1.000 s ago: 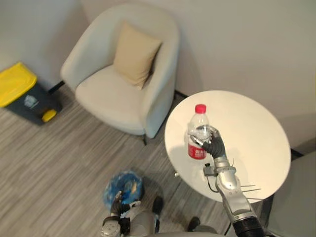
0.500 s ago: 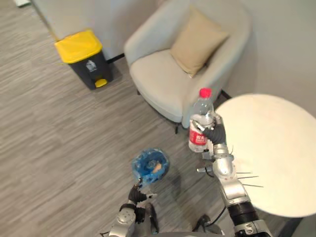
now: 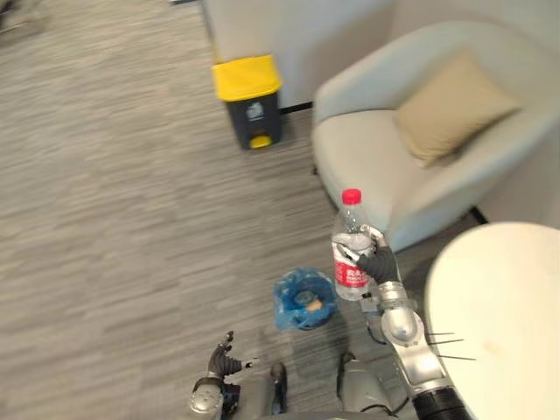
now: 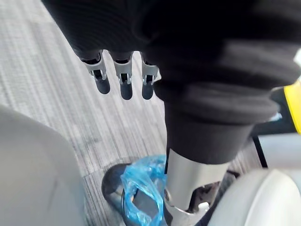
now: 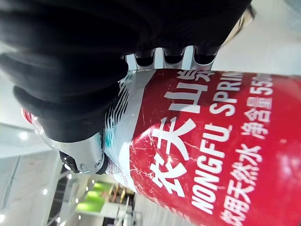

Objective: Gather rubbish on tea table into small bin, then transfer packed bag to large trash can.

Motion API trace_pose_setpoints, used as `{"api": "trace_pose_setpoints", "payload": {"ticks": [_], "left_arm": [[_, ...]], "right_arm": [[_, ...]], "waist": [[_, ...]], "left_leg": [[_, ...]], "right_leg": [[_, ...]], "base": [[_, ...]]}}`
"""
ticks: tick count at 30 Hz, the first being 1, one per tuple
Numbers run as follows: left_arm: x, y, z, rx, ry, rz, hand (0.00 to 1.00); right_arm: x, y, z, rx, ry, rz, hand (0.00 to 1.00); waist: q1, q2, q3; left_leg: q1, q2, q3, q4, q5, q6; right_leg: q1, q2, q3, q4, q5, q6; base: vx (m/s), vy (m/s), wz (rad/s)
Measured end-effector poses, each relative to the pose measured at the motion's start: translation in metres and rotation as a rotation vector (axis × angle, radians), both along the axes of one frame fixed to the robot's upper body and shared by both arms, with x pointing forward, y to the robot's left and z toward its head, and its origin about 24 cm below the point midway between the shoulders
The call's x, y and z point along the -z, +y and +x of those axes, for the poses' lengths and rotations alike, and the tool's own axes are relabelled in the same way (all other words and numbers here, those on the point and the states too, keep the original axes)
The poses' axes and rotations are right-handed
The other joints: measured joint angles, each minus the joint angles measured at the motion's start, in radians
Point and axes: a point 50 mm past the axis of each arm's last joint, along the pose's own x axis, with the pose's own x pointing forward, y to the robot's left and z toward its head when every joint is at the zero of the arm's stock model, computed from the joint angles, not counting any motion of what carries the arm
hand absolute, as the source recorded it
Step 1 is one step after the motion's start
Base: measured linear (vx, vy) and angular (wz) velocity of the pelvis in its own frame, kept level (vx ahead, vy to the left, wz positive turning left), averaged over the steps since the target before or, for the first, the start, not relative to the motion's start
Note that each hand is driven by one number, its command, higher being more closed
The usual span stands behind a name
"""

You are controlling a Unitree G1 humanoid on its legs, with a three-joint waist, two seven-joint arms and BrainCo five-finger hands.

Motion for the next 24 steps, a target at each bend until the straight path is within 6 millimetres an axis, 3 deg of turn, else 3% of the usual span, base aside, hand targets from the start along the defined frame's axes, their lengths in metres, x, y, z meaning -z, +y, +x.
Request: {"api": "trace_pose_setpoints", "payload": {"ticks": [1,3,5,7,11,14,16,19,20,21,24], "left_arm": [[-0.002,0.0,0.005,-0.001,-0.016,0.0,0.0],[-0.005,0.003,0.012,-0.017,-0.04,0.005,0.0],[-0.009,0.003,0.023,-0.01,-0.067,0.007,0.0],[-0.016,0.0,0.039,-0.007,-0.115,0.013,0.0],[-0.025,-0.001,0.055,-0.005,-0.171,0.015,0.0],[-0.034,-0.001,0.07,-0.034,-0.228,0.018,0.0],[-0.046,-0.003,0.09,-0.052,-0.287,0.006,0.0],[-0.067,-0.007,0.114,-0.106,-0.391,-0.027,0.0],[-0.081,-0.007,0.126,-0.149,-0.458,-0.046,0.0],[-0.083,-0.007,0.128,-0.157,-0.47,-0.051,0.0],[-0.113,-0.009,0.149,-0.211,-0.614,-0.094,0.0]], "right_arm": [[-0.002,-0.002,0.003,0.003,-0.007,-0.01,1.0],[-0.008,-0.004,0.009,-0.002,-0.033,-0.028,1.0],[-0.018,-0.005,0.019,-0.007,-0.077,-0.044,1.0],[-0.023,-0.008,0.038,0.02,-0.09,-0.055,1.0],[-0.018,-0.008,0.058,0.047,-0.046,-0.078,1.0],[-0.025,0.002,0.079,0.042,-0.046,-0.102,1.0],[-0.04,0.002,0.092,0.071,-0.076,-0.11,1.0],[-0.077,-0.003,0.108,0.122,-0.196,-0.12,1.0],[-0.098,-0.005,0.114,0.153,-0.261,-0.123,1.0],[-0.102,-0.006,0.116,0.158,-0.276,-0.126,1.0],[-0.141,-0.013,0.123,0.199,-0.394,-0.147,1.0]], "waist": [[-0.002,0.007,0.018],[0.006,-0.004,0.052],[-0.005,-0.012,0.082],[-0.002,-0.011,0.127],[0.023,0.011,0.193],[0.027,0.028,0.208],[0.038,0.044,0.231],[0.054,0.061,0.25],[0.057,0.062,0.268],[0.059,0.063,0.272],[0.082,0.063,0.294]], "left_leg": [[-0.004,0.014,0.016,-0.015,0.025,-0.026],[-0.009,0.01,0.031,-0.053,0.059,-0.028],[-0.038,-0.003,0.051,-0.081,0.098,-0.018],[-0.09,-0.018,0.05,-0.104,0.136,-0.017],[-0.158,-0.011,0.043,-0.062,0.14,-0.017],[-0.303,0.007,0.043,0.049,0.107,-0.008],[-0.405,0.026,0.038,0.152,0.072,-0.002],[-0.571,0.055,0.047,0.279,0.036,0.017],[-0.643,0.069,0.059,0.329,0.031,0.024],[-0.658,0.071,0.06,0.339,0.03,0.025],[-0.809,0.09,0.064,0.433,0.022,0.037]], "right_leg": [[-0.005,0.0,-0.016,0.021,-0.004,-0.006],[-0.007,-0.008,-0.03,0.022,-0.008,-0.008],[-0.04,-0.024,-0.044,0.024,-0.009,-0.007],[-0.101,-0.038,-0.048,0.031,-0.007,-0.009],[-0.154,-0.035,-0.048,0.047,0.01,-0.018],[-0.276,-0.032,-0.03,0.107,0.012,-0.021],[-0.359,-0.029,-0.021,0.164,0.012,-0.021],[-0.508,-0.031,-0.006,0.248,0.011,-0.021],[-0.578,-0.036,0.001,0.293,0.004,-0.015],[-0.592,-0.039,0.002,0.303,0.002,-0.015],[-0.739,-0.052,0.01,0.392,-0.017,-0.014]], "base": [[0.08,-0.148,0.57],[0.01,-0.084,0.42],[-0.03,-0.005,0.39],[-0.05,0.029,0.29],[-0.14,0.043,0.05],[-0.18,0.053,-0.08],[-0.2,0.04,-0.16],[-0.21,0.032,-0.11],[-0.17,0.022,-0.01],[-0.17,0.008,0.0],[-0.14,-0.005,0.08]]}}
